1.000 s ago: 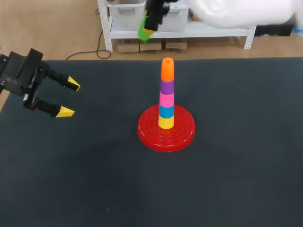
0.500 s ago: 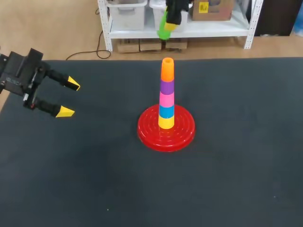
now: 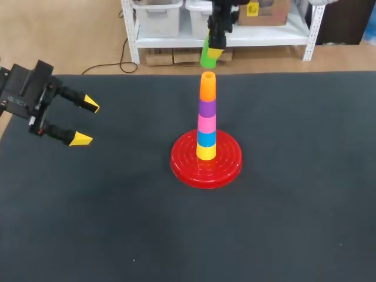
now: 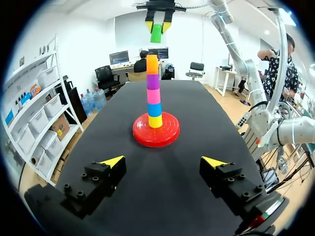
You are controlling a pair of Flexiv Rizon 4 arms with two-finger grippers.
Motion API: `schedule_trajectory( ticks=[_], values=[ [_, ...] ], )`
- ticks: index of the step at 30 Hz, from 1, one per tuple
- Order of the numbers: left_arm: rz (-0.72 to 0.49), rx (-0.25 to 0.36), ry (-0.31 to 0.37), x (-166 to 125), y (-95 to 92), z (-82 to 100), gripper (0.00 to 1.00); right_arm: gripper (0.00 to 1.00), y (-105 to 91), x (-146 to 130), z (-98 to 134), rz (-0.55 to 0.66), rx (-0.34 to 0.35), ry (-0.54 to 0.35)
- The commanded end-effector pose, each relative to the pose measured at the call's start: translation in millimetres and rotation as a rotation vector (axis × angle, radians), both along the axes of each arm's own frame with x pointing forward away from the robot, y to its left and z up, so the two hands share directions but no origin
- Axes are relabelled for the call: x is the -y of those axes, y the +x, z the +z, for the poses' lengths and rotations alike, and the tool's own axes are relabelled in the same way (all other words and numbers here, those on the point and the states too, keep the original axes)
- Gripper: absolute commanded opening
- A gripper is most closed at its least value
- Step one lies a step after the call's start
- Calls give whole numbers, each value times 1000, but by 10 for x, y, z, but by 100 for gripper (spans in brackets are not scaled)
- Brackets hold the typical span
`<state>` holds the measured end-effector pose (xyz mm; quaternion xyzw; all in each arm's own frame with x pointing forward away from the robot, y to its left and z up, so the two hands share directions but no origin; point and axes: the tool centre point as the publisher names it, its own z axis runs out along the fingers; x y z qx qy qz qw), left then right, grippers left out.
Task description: Pick up and stack the cylinders on the red base in this order: pink,purple,orange,green
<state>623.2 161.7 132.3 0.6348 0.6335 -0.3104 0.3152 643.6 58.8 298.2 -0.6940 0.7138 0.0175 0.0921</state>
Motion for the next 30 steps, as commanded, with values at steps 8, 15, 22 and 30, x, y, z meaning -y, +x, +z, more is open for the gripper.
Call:
schedule_trajectory(
  ticks=[8, 15, 22, 30],
  values=[
    [-2, 0, 0, -5, 6, -5, 100, 0, 31, 19, -123, -9, -49, -8],
    [-2, 0, 0, -5, 6, -5, 100, 0, 42, 26, -192, -15, -69, -15],
    [-2, 0, 0, -5, 6, -5, 100, 0, 66, 18, -244, -16, -86, -23],
    [-2, 0, 0, -5, 6, -5, 100, 0, 133, -7, -315, -21, -100, -22]
  ],
)
